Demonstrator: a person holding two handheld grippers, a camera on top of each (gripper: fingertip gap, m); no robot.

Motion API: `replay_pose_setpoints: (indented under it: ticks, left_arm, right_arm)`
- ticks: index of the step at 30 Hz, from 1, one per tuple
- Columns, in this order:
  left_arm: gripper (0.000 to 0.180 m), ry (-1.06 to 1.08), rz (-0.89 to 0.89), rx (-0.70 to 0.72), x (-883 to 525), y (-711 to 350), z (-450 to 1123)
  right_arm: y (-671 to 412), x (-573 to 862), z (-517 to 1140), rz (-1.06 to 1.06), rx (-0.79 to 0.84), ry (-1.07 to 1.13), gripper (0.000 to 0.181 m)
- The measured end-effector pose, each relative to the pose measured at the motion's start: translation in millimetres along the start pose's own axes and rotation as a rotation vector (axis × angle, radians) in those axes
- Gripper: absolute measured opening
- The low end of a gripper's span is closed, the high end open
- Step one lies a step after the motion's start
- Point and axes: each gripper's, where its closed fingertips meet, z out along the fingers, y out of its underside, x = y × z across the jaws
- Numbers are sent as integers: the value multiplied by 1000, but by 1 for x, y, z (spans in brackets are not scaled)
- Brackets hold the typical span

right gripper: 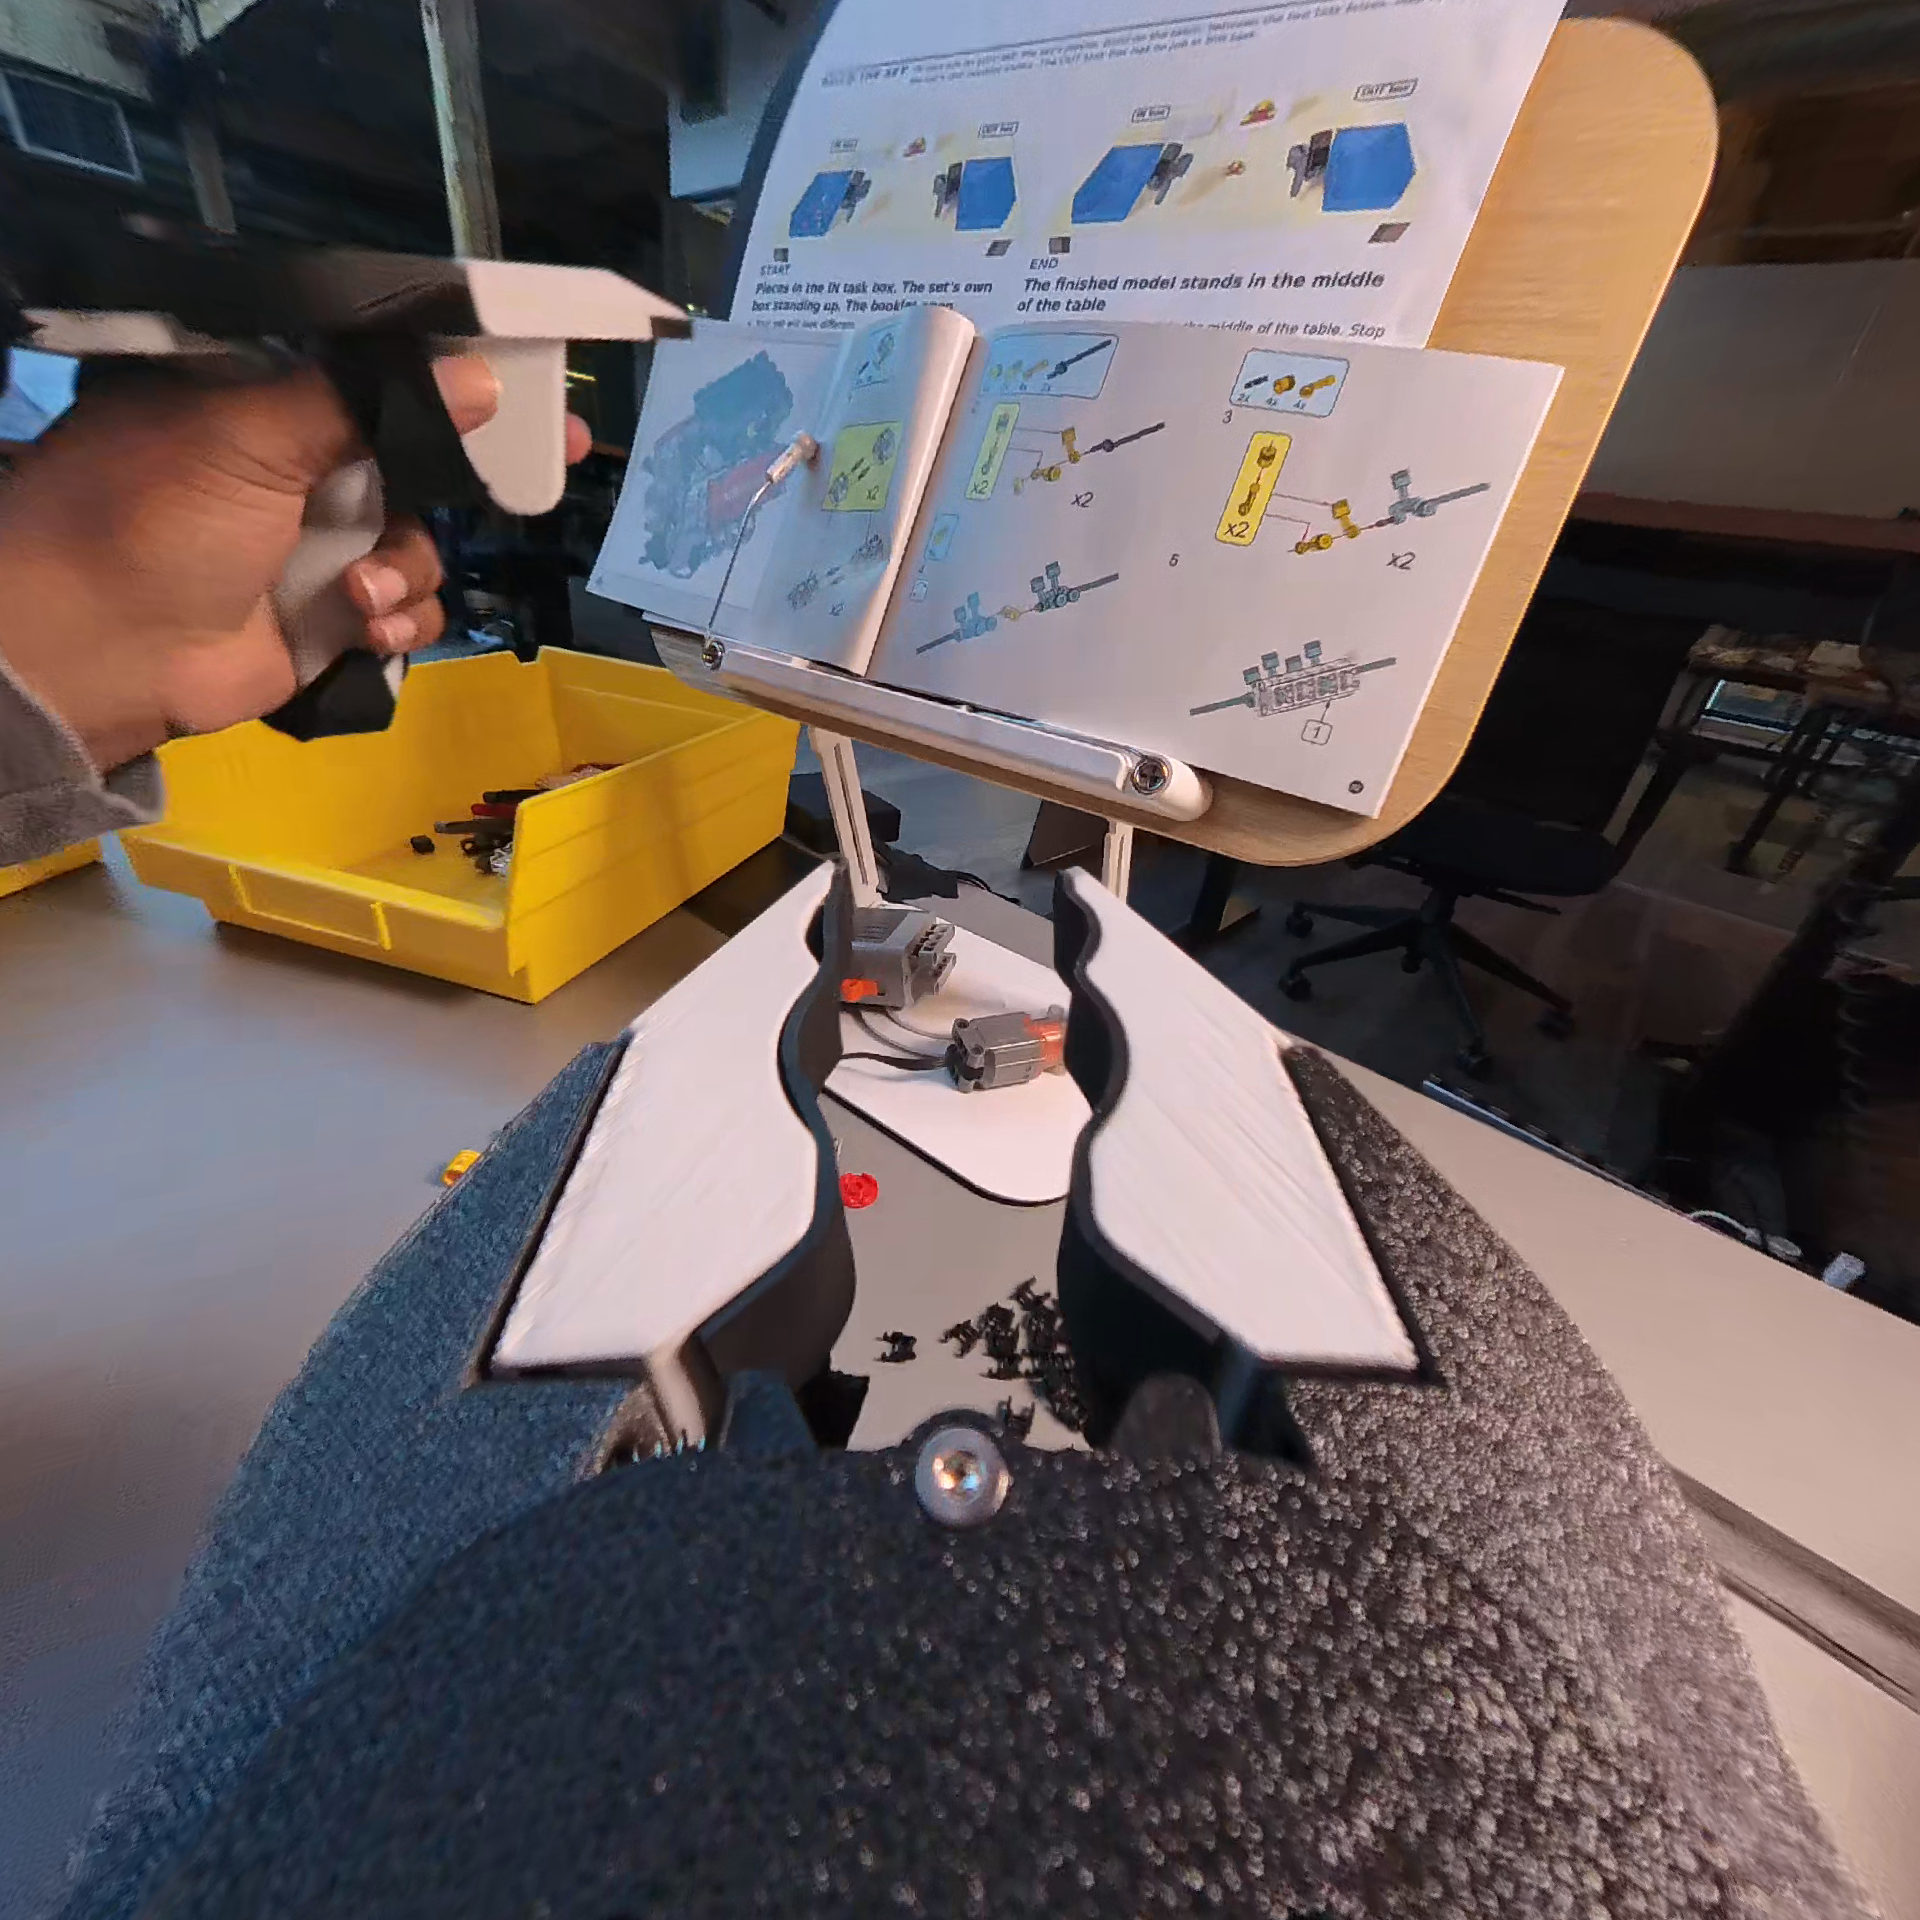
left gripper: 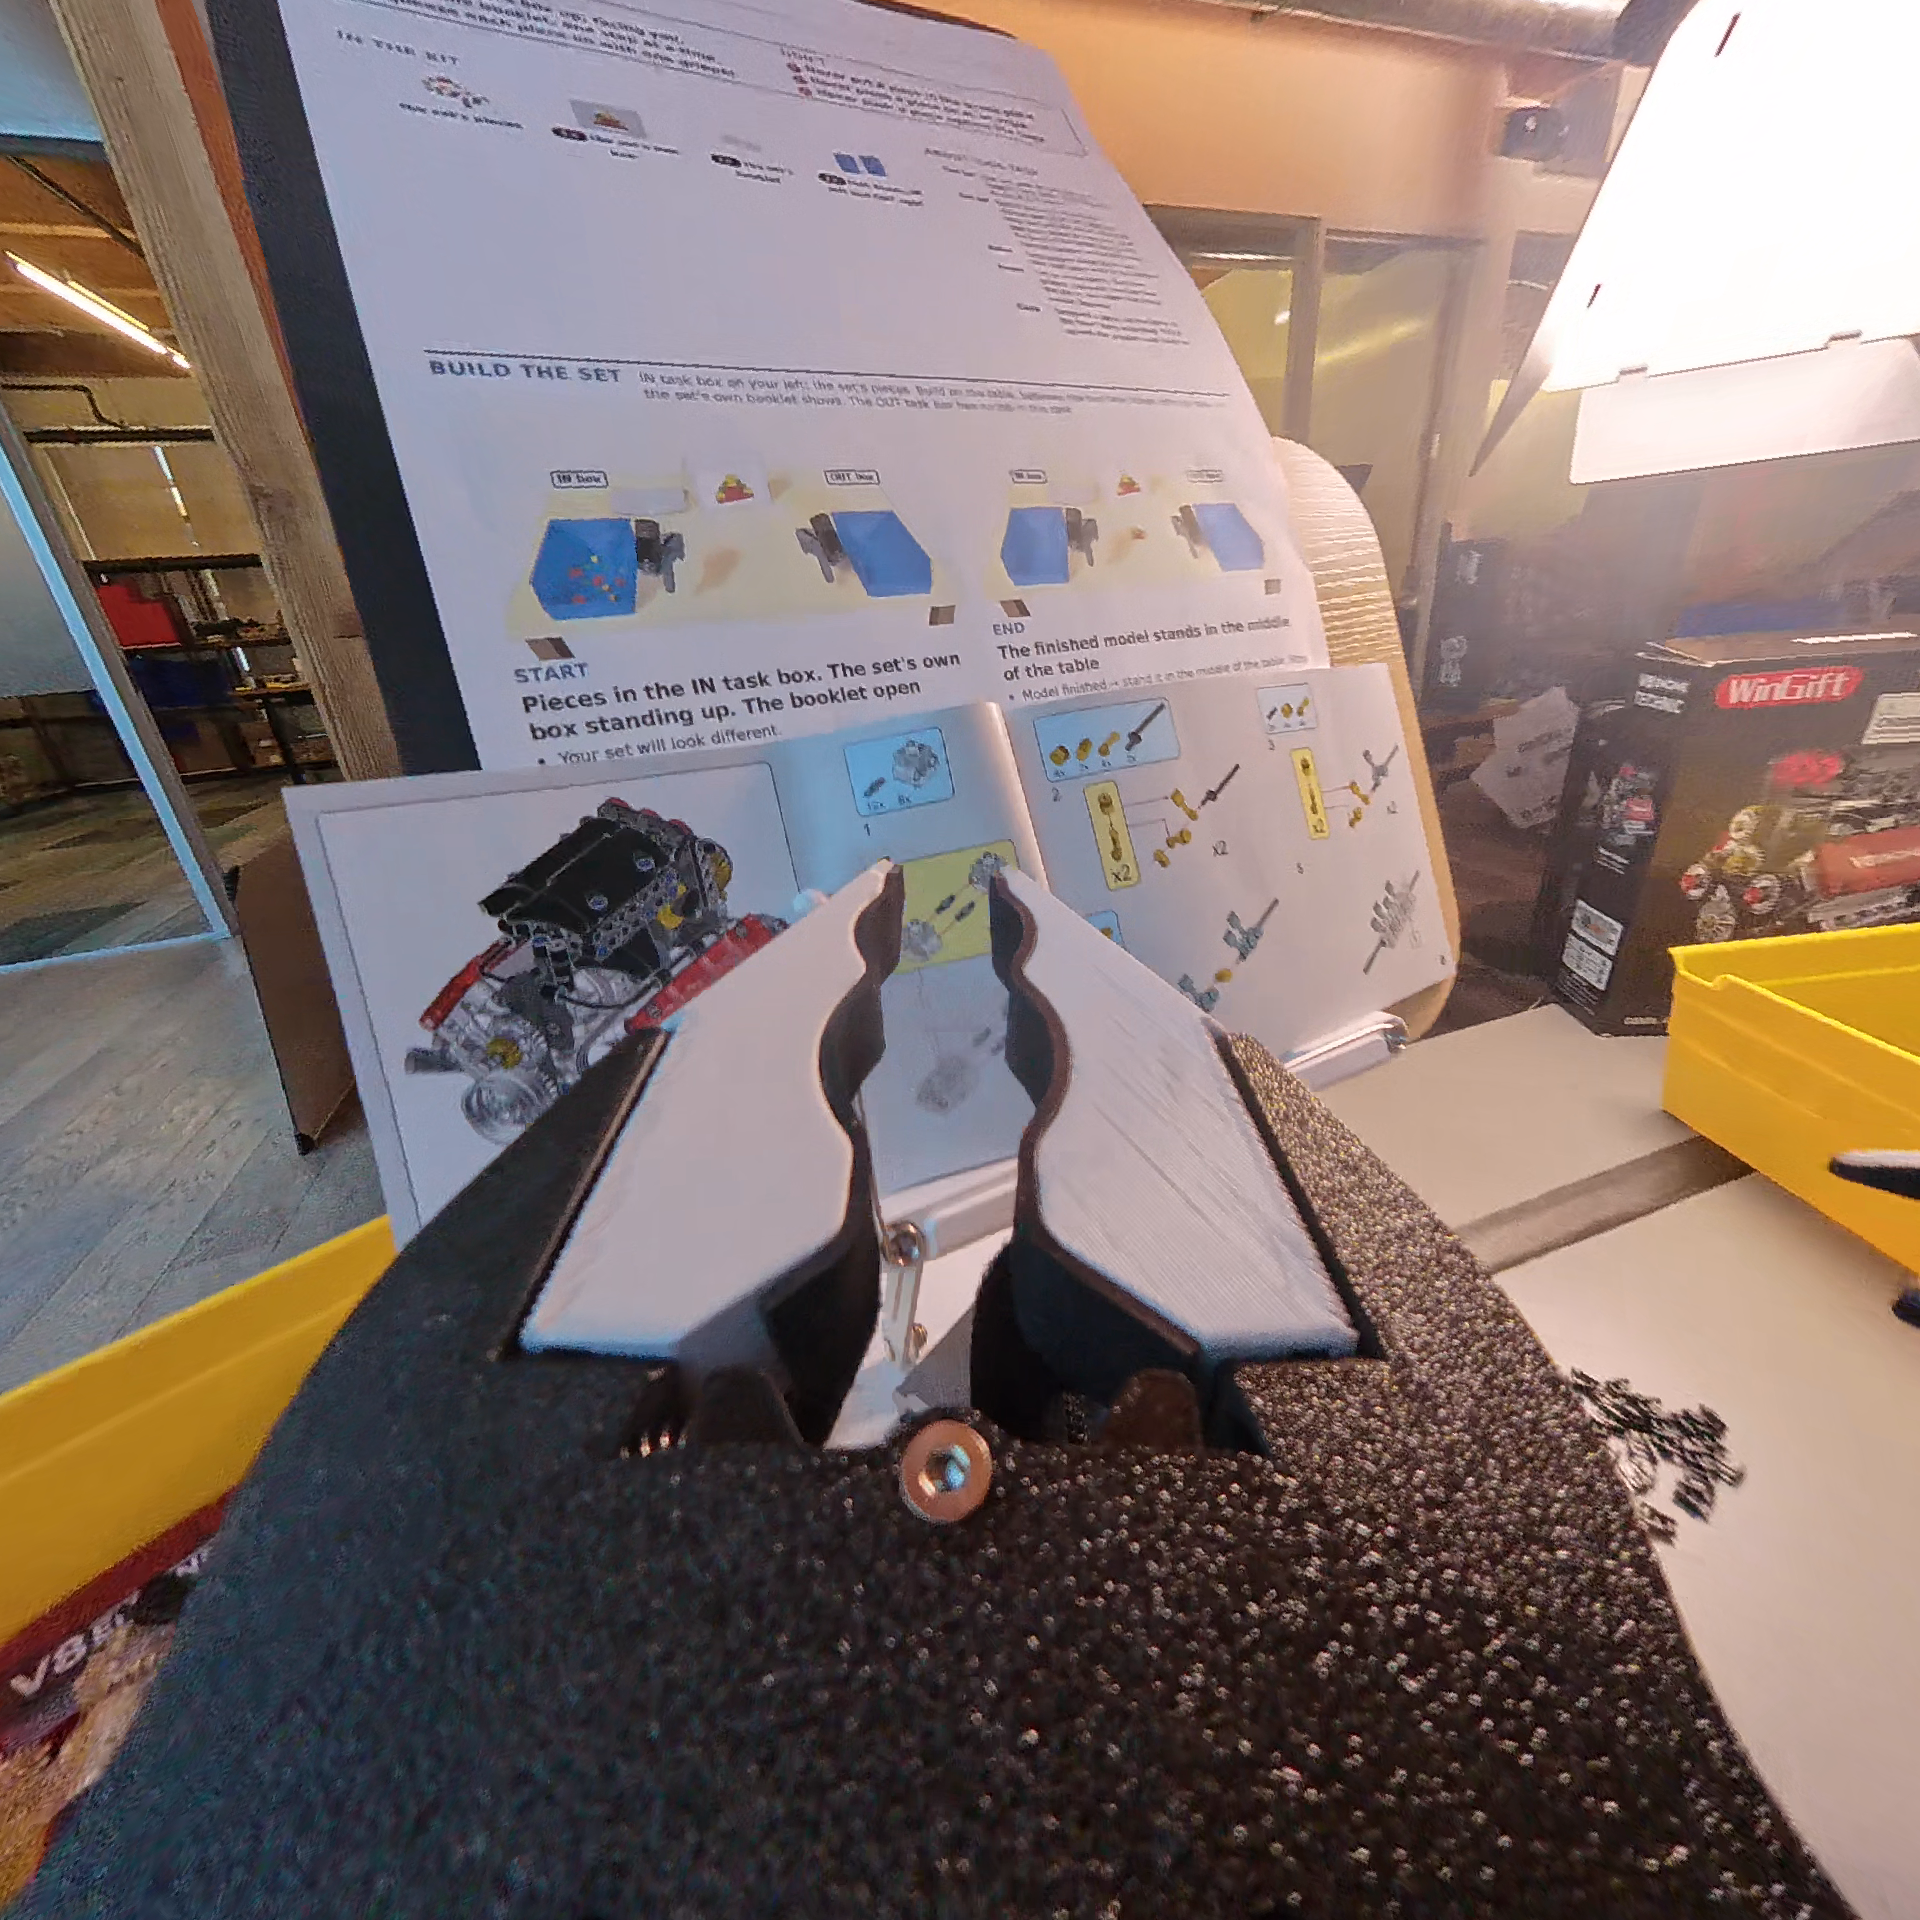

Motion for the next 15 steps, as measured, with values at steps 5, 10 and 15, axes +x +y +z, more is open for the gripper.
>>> replay_pose_setpoints:
  ticks: [5,10,15]
  left_arm:
    - [5,-21,8,-22,-16,6,39]
    - [0,-50,19,-33,-17,11,52]
    - [0,-80,-26,-91,-23,18,57]
  right_arm:
    - [16,-16,-16,-40,-23,-29,35]
    - [11,-20,-31,-69,-16,-29,31]
    - [6,-17,-34,-110,-18,-33,29]
